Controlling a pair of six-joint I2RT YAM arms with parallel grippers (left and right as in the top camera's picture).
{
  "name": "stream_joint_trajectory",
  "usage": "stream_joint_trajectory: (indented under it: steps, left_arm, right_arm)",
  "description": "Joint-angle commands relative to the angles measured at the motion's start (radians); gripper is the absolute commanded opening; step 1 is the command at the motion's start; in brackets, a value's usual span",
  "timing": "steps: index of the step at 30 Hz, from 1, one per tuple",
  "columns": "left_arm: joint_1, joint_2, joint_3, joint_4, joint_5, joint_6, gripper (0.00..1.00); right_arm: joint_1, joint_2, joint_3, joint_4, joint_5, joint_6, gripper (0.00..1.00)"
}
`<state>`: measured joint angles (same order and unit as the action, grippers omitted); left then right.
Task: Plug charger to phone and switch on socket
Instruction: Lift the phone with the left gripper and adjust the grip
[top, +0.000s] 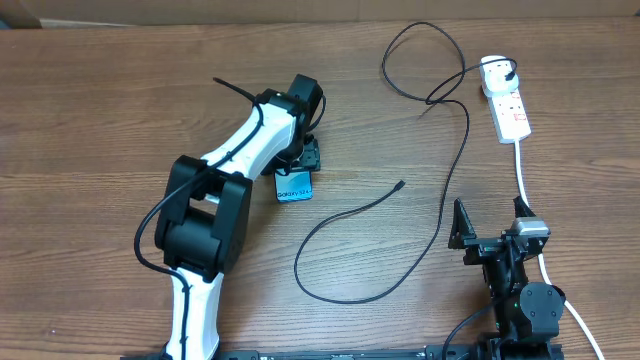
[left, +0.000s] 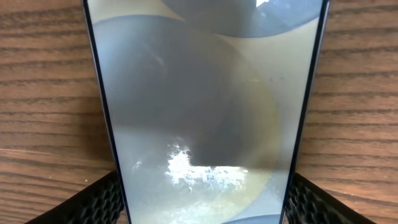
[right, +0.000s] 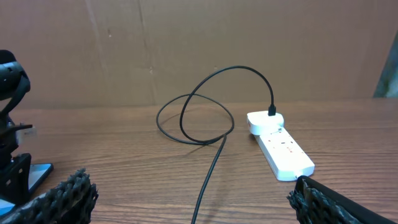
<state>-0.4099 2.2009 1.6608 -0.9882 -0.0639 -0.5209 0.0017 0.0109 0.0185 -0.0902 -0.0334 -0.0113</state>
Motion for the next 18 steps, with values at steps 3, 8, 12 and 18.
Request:
stream_joint_trajectory:
  steps: [3,8,12,18]
  left_arm:
    - [0.006,0.003,0.095,-0.041,-0.002,-0.003,0.74]
    - [0.006,0.003,0.145,-0.090,0.013,-0.003,0.74]
    - [0.006,0.003,0.183,-0.134,0.013,-0.003,0.74]
    - [0.006,0.003,0.205,-0.138,0.013,-0.003,0.73]
  right_arm:
    - [0.005,-0.008,-0.010,0.006,0.010,-0.005,1.00]
    - [0.005,-0.008,-0.010,0.006,0.010,-0.005,1.00]
    - [0.005,-0.008,-0.010,0.006,0.010,-0.005,1.00]
    - [0.005,-0.008,-0.010,0.006,0.010,-0.005,1.00]
